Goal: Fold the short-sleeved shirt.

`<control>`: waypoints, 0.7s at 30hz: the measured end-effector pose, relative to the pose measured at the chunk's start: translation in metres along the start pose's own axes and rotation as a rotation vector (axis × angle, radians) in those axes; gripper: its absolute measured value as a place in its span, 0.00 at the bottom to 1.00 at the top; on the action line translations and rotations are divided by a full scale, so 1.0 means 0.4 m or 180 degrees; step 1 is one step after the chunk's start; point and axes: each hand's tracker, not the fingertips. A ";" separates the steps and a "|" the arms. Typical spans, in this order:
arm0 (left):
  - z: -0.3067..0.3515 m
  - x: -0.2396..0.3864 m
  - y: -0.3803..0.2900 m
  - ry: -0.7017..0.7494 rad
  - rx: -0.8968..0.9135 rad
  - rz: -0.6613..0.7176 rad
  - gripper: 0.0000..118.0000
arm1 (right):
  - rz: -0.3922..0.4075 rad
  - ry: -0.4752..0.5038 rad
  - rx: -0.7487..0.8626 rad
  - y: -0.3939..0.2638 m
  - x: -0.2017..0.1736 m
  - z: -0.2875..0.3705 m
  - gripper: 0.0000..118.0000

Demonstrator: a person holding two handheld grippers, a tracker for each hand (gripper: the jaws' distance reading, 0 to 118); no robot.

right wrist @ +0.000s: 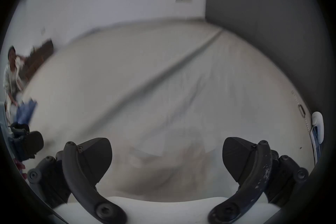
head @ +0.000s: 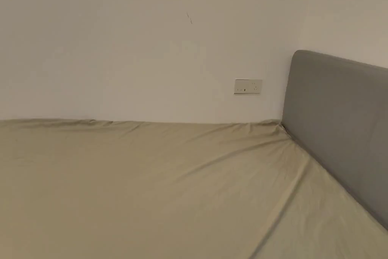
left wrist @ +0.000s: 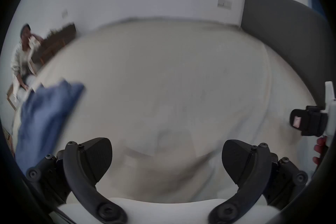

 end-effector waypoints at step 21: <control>0.406 -0.510 0.229 -0.2296 0.1905 0.4114 1.00 | 0.4078 -0.1446 0.2389 0.370 -0.248 0.548 1.00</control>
